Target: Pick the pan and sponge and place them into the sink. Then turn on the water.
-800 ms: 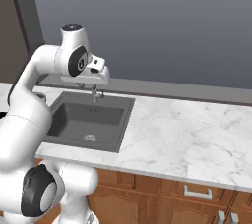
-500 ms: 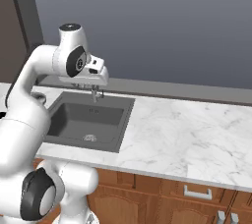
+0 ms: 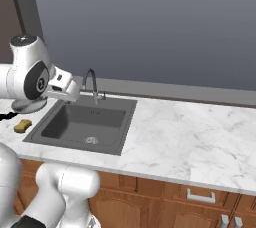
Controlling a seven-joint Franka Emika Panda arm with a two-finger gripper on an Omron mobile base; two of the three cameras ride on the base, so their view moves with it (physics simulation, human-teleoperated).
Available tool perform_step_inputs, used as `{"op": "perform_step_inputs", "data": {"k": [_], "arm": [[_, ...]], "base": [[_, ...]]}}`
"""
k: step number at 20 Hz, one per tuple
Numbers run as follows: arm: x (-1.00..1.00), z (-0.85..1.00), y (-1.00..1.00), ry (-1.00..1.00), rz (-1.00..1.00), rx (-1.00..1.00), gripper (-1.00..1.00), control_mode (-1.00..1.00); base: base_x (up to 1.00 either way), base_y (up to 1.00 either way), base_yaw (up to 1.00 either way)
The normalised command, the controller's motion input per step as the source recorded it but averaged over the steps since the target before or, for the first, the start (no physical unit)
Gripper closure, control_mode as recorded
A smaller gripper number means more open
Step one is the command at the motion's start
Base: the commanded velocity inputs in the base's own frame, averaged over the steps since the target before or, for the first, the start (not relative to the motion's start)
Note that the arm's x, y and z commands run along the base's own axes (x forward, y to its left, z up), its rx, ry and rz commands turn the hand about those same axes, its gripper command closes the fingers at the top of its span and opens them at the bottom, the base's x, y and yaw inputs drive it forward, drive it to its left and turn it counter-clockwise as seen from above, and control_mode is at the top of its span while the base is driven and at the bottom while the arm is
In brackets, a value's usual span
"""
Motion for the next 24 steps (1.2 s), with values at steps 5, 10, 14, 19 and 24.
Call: {"op": "perform_step_inputs", "data": {"k": [5, 10, 14, 19, 24], "arm": [[-0.13, -0.19, 1.00, 0.04, -0.10, 0.08, -1.00, -1.00], [0.01, -0.28, 1.00, 0.11, -0.12, 0.14, -1.00, -1.00], [0.27, -0.41, 1.00, 0.16, -0.14, 0.09, -1.00, -1.00], [0.45, -0.26, 1.00, 0.19, -0.02, 0.03, -1.00, -1.00], [0.47, -0.04, 1.00, 0.06, 0.00, 0.00, -1.00, -1.00]], "base": [[0.00, 0.00, 0.00], [0.00, 0.00, 0.00], [0.00, 0.00, 0.00], [0.00, 0.00, 0.00], [0.00, 0.00, 0.00]]}}
